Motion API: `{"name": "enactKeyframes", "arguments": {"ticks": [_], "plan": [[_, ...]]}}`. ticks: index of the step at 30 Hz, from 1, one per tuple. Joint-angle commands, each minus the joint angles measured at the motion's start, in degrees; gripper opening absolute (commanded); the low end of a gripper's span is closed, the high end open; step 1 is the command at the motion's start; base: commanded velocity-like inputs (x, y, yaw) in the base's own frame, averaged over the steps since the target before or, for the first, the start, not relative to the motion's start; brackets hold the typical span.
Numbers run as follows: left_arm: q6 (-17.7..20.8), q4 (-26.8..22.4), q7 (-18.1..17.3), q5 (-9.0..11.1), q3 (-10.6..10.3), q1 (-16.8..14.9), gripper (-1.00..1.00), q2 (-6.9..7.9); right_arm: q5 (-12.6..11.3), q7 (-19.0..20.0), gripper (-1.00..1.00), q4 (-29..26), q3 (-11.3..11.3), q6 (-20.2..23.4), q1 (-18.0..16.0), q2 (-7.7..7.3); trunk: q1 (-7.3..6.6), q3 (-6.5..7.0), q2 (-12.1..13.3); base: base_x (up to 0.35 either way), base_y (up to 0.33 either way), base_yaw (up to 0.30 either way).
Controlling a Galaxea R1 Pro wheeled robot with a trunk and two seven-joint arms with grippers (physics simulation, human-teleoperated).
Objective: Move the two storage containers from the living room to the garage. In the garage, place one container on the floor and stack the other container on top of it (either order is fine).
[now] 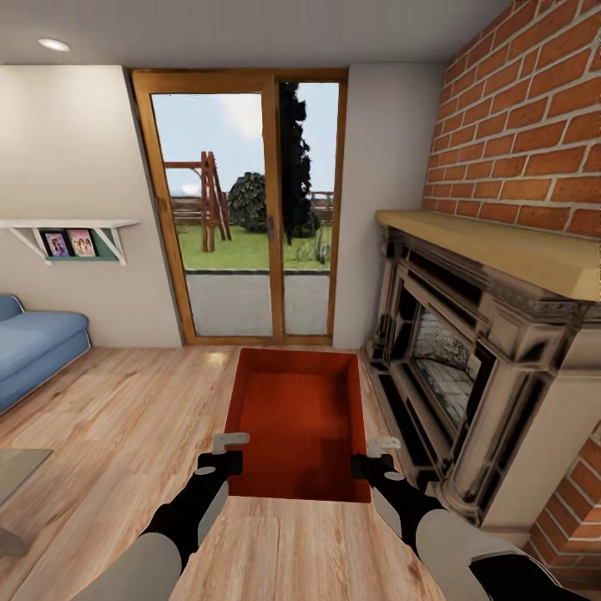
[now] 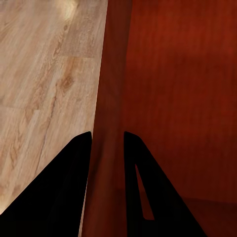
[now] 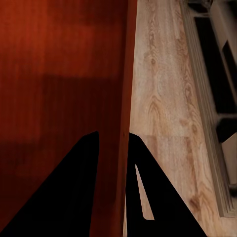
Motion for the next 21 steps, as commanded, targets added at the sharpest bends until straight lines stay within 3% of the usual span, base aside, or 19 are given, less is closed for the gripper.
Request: {"name": "enactKeyframes", "arguments": {"ticks": [1, 21], "plan": [[0.47, 0.09, 2.31, 0.05, -0.20, 0.02, -1.00, 0.19, 0.11, -3.04, -1.00, -0.10, -0.34, -2.07, -0.11, -0.53, 0.01, 0.00, -0.07, 0.000, 0.000, 0.000], [0.47, 0.06, 2.31, 0.05, -0.20, 0.02, -1.00, 0.20, 0.13, -2.97, -1.00, -0.17, -0.34, -2.07, -0.11, -0.67, 0.01, 1.28, -0.07, 0.000, 0.000, 0.000]]}}
